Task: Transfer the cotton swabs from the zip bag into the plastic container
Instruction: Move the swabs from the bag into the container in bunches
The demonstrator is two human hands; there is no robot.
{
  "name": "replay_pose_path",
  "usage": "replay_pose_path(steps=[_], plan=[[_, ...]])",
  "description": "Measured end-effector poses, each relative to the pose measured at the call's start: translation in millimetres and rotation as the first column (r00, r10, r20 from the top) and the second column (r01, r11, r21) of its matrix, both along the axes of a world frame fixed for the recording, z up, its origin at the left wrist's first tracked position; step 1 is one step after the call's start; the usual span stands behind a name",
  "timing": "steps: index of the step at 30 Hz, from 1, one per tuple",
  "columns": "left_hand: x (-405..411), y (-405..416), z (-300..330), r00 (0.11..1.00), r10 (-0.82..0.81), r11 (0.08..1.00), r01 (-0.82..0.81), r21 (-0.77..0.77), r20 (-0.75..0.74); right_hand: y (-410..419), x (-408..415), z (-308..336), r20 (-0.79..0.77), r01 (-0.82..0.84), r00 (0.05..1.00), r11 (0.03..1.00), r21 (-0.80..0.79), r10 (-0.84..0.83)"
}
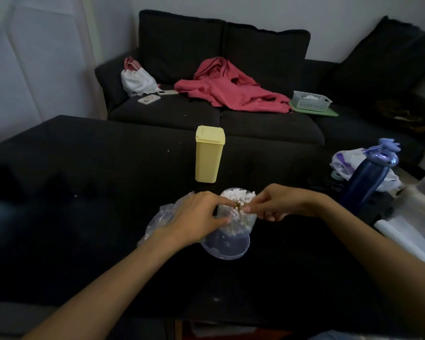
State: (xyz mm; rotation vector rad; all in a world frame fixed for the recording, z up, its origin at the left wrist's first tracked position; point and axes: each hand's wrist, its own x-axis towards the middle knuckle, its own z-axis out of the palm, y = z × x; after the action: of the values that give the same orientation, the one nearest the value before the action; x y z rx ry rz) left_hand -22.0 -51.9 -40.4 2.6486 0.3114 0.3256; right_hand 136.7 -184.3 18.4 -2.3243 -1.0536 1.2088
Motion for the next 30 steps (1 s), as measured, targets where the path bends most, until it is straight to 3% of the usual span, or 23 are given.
replay_pose_path(steps=[6, 8, 12, 18, 22, 26, 30], plan=[[-5, -6, -6, 0.993, -0.094, 0.995, 0.095, 0.011, -0.071, -18, -9, -22, 0.115, -0.007, 0.993, 0.949, 0.316, -0.031], [-8, -6, -5, 0.99, -0.11, 0.993, 0.113, 0.028, -0.087, -18, -13, -30, 0.217, -0.024, 0.974, 0.916, 0.4, -0.069], [-11, -5, -1, 0.985, -0.143, 0.989, 0.145, 0.006, -0.101, -18, -16, -40, 0.391, -0.124, 0.917, 0.883, 0.453, -0.072], [-8, -5, -4, 0.971, -0.19, 0.972, 0.207, 0.11, -0.147, -20, -15, -38, 0.235, 0.051, 0.958, 0.9, 0.433, -0.167], [-7, -2, -1, 0.969, -0.2, 0.972, 0.215, 0.098, -0.148, -22, -18, -38, 0.207, 0.058, 0.968, 0.931, 0.359, -0.14], [-9, 3, 3, 0.996, -0.087, 0.989, 0.091, 0.116, -0.034, -27, -19, -40, 0.204, 0.146, 0.936, 0.843, 0.518, -0.287], [-6, 4, 5, 0.999, -0.037, 0.986, 0.042, 0.162, -0.036, -25, -22, -49, 0.141, 0.245, 0.914, 0.797, 0.552, -0.38]])
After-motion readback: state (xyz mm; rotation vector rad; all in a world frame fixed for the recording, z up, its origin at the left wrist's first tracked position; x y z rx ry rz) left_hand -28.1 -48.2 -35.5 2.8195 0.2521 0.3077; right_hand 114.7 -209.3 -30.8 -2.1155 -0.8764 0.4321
